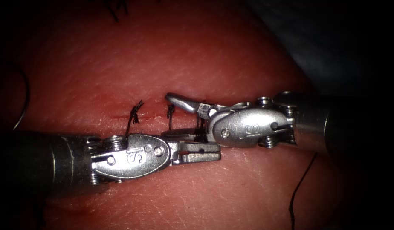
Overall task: Wound Closure
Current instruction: Cut the suture with the right gripper
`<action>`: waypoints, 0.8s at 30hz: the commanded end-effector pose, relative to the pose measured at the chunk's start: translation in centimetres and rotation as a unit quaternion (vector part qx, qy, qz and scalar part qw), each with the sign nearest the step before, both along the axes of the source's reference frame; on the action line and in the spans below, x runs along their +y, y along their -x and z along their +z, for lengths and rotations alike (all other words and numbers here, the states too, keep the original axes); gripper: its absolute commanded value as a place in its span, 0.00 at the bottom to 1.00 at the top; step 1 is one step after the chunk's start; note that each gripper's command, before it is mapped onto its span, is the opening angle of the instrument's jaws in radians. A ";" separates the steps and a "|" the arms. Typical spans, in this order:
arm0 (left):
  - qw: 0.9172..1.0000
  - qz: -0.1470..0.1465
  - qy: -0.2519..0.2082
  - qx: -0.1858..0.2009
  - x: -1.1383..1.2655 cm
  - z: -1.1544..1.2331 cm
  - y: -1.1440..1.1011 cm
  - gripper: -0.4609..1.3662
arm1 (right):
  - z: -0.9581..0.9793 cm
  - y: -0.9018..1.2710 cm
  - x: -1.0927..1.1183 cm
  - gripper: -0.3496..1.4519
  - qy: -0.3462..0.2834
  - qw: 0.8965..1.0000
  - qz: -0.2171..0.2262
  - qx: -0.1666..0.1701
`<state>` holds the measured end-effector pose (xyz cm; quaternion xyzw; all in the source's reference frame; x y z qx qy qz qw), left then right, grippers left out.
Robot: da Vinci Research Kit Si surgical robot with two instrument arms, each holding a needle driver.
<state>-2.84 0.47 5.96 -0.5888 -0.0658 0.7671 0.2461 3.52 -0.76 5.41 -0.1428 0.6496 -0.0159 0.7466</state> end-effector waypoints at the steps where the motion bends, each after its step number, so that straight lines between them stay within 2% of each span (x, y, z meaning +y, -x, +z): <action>1: 1.000 0.001 -0.001 -0.001 0.00 0.00 0.00 0.06 | 0.00 0.00 0.00 0.72 0.000 1.000 0.000 0.000; 5: 1.000 0.001 0.000 -0.001 0.00 0.01 0.00 0.06 | 0.02 -0.03 -0.03 0.69 0.002 1.000 0.000 -0.001; 7: 1.000 0.001 0.000 -0.001 0.00 0.01 0.01 0.06 | 0.03 -0.04 -0.05 0.56 0.001 1.000 -0.006 -0.005; 8: 1.000 0.001 0.000 -0.001 -0.01 0.02 0.01 0.06 | 0.04 -0.05 -0.06 0.37 -0.001 1.000 -0.014 -0.011; 9: 1.000 0.001 0.000 -0.001 -0.01 0.02 0.01 0.06 | 0.05 -0.05 -0.06 0.10 -0.002 1.000 -0.020 -0.015; 10: 1.000 0.001 0.001 0.000 -0.02 0.02 0.01 0.06 | 0.06 -0.05 -0.07 0.00 -0.002 1.000 -0.022 -0.016; 24: 1.000 -0.001 -0.004 -0.002 -0.05 0.03 0.00 0.06 | 0.14 -0.01 -0.06 0.00 -0.001 0.999 -0.030 -0.025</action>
